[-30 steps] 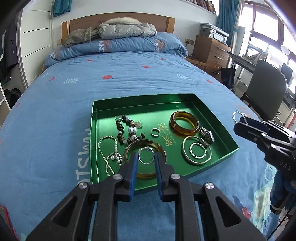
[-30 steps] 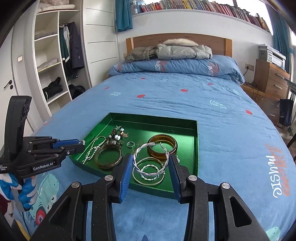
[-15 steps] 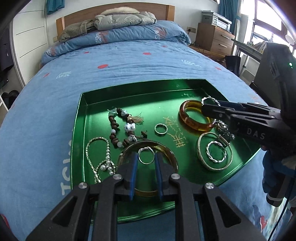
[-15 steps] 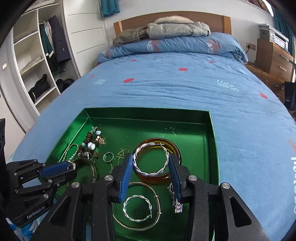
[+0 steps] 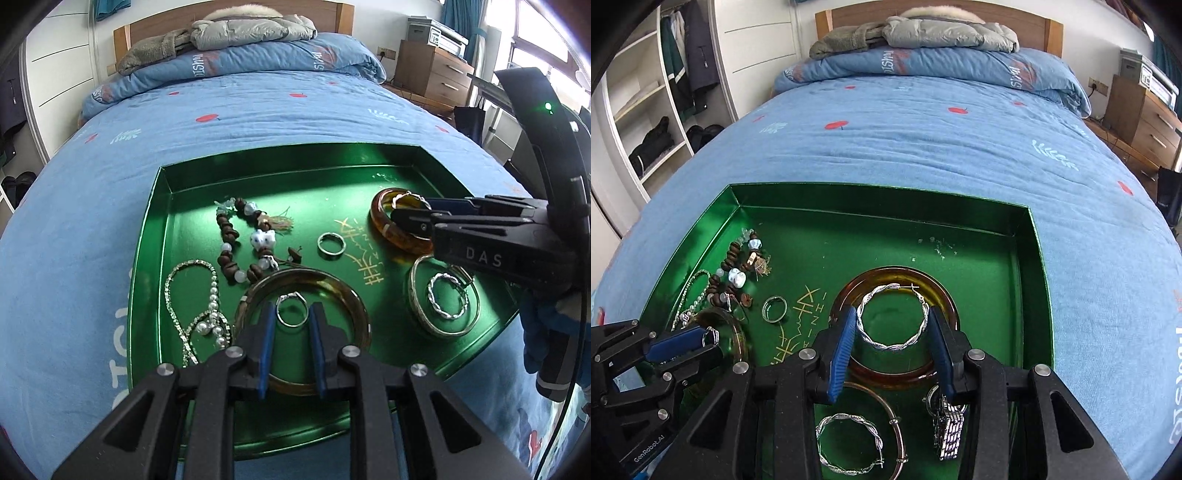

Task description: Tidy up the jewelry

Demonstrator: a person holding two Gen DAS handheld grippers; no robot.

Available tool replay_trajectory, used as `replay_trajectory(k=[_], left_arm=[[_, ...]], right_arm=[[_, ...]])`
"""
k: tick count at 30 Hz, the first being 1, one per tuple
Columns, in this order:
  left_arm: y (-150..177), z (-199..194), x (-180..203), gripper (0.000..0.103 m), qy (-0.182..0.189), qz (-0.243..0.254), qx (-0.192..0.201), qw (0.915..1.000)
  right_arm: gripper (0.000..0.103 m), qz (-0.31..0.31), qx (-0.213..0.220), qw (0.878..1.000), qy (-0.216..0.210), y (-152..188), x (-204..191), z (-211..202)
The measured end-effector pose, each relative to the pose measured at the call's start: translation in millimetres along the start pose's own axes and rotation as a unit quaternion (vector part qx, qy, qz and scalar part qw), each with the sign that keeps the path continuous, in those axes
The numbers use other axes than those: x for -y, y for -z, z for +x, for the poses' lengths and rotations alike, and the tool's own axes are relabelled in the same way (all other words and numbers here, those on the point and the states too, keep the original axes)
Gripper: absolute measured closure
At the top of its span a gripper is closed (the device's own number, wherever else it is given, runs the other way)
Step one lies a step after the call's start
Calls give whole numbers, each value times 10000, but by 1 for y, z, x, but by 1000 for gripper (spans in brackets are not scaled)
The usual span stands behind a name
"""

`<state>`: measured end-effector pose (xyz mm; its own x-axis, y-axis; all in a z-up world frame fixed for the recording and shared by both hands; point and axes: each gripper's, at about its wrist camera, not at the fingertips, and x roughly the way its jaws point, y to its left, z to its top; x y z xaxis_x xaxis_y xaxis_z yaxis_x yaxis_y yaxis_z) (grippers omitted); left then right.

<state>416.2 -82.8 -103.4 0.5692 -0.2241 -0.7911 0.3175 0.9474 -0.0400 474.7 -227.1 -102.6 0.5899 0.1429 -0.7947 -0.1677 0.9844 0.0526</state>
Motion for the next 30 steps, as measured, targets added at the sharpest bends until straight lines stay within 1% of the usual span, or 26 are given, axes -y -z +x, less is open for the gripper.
replay_trajectory(k=[9, 13, 16, 19, 21, 23, 24, 25, 27, 30], left_arm=[[-2, 0, -4, 85, 22, -147, -100, 9998], [-2, -2, -4, 85, 7, -191, -168, 9997], [-1, -8, -4, 85, -6, -207, -141, 9997], [-3, -21, -1, 84, -9, -228, -55, 9997], [-4, -36, 3, 83, -65, -215, 50, 9997], [-4, -53, 7, 77, -129, -247, 186, 9994], [-3, -61, 9, 70, -164, -268, 239, 9992], [-1, -73, 11, 65, -202, -298, 338, 9988], [5, -91, 15, 64, -326, -323, 486, 9978], [14, -117, 21, 64, -455, -358, 624, 9964]], right_arm=[[63, -2, -112, 9999, 85, -1, -4, 0], [59, -27, -158, 9998, 135, -3, -5, -1], [58, -42, -139, 9998, 156, -4, -7, -7], [58, -9, 5, 9999, 124, -5, -9, -22], [57, 24, 134, 9999, 86, -3, -12, -39], [55, 44, 283, 9996, 32, 1, -16, -58], [53, 64, 367, 9993, 5, 4, -18, -69], [51, 94, 440, 9990, -20, 7, -20, -78], [50, 153, 582, 9981, -88, 16, -24, -99], [50, 220, 764, 9968, -34, 34, -29, -128]])
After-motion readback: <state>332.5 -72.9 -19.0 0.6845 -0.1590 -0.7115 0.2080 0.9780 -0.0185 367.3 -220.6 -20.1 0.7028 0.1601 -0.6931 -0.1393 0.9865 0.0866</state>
